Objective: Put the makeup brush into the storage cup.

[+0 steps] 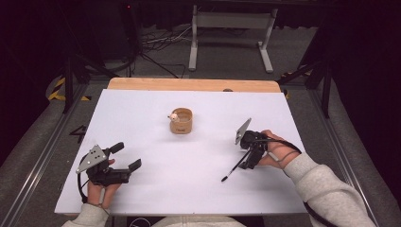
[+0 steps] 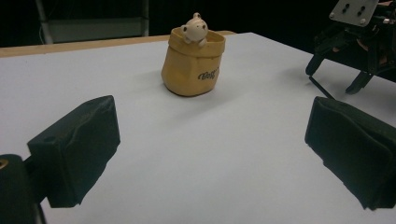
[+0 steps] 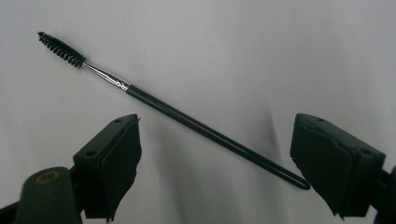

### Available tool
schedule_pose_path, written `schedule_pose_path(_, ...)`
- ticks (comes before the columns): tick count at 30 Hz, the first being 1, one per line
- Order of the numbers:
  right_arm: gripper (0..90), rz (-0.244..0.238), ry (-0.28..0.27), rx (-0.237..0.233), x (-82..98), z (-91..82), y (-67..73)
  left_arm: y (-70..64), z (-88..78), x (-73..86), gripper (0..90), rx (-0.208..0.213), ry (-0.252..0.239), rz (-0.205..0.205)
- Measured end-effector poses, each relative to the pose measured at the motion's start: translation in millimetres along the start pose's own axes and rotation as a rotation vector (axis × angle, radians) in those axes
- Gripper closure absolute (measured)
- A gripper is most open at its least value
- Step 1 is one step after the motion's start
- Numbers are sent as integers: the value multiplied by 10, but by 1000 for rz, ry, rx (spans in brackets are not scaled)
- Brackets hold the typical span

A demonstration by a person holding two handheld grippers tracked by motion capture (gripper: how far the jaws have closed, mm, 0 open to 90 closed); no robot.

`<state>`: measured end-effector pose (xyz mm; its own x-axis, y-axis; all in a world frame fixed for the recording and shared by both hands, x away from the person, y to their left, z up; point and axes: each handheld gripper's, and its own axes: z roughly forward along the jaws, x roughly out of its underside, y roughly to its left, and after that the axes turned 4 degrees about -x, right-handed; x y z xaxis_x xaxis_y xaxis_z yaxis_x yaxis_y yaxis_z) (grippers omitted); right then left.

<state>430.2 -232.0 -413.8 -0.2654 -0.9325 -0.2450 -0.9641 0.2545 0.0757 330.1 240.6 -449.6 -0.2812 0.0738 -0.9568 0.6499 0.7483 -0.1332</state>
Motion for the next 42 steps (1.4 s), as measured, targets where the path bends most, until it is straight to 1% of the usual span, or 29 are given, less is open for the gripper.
schedule_pose_path(2, 170, 0, 3, 2, -1, 8, 3, -1, 1, 0, 37, -2, -4, -1)
schedule_pose_path(9, 186, -22, 24, -1, -16, 43, 4, 1, 0, 1, 37, 1, 0, -1)
schedule_pose_path(15, 226, -14, 36, -7, -26, 70, 7, -3, 4, 1, 39, -2, 2, 4)
schedule_pose_path(20, 234, -10, 46, -11, -17, 93, -3, -7, 8, 2, 39, -3, 0, 4)
schedule_pose_path(26, 247, -18, 54, -5, -15, 92, -13, -9, 8, 3, 41, -5, 2, 6)
schedule_pose_path(27, 248, -17, 49, -9, -19, 93, -7, -13, 10, 3, 41, -6, 1, 5)
schedule_pose_path(31, 260, -24, 59, -9, -24, 104, -6, -13, 9, 3, 42, -7, 1, 5)
schedule_pose_path(35, 304, -39, 71, 3, -30, 96, -3, -8, 7, 2, 42, -5, 1, 7)
schedule_pose_path(38, 379, -63, 88, 10, -48, 88, 20, -7, 8, 2, 41, -4, 0, 6)
schedule_pose_path(42, 436, -79, 109, 9, -76, 85, 55, -8, 8, 2, 42, -4, 0, 6)
